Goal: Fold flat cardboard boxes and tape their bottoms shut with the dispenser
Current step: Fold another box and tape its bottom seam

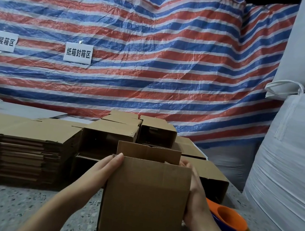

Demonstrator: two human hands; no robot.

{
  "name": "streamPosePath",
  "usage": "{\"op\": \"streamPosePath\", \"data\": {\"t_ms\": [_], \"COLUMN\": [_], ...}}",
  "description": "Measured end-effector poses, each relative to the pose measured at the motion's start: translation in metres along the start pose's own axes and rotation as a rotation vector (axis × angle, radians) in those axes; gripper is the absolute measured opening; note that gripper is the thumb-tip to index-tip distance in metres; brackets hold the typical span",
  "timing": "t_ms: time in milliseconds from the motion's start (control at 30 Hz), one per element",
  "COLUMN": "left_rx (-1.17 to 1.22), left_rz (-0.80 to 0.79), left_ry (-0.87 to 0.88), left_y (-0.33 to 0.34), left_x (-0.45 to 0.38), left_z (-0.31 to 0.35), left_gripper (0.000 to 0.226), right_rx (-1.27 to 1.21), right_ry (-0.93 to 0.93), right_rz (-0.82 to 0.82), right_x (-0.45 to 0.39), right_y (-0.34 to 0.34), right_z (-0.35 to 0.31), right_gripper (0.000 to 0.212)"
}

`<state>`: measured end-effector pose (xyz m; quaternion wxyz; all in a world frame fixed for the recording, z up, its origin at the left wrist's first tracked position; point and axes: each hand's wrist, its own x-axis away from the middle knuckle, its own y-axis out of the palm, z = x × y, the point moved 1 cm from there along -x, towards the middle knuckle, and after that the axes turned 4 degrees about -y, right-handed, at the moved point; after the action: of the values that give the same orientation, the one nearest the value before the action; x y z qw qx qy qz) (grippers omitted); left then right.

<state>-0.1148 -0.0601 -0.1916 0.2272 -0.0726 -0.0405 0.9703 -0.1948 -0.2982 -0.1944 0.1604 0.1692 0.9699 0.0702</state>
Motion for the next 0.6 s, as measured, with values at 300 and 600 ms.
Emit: {"op": "streamPosePath", "data": {"t_ms": [300,600], "left_rx": [0.002,0.083], "left_rz": [0.117,0.162], "left_ry": [0.082,0.116], "left_y": [0.013,0.009], "left_x": [0.008,0.003], "left_z": [0.006,0.012], "left_gripper": [0.036,0.068], "right_rx": [0.041,0.269], "right_ry": [-0.082,-0.030], "right_rz": [-0.141,-0.122], "right_x": [0.011,0.000], "right_y": [-0.006,-0.012], "right_z": [0.000,-0.010], "right_gripper": [0.061,0.017]}}
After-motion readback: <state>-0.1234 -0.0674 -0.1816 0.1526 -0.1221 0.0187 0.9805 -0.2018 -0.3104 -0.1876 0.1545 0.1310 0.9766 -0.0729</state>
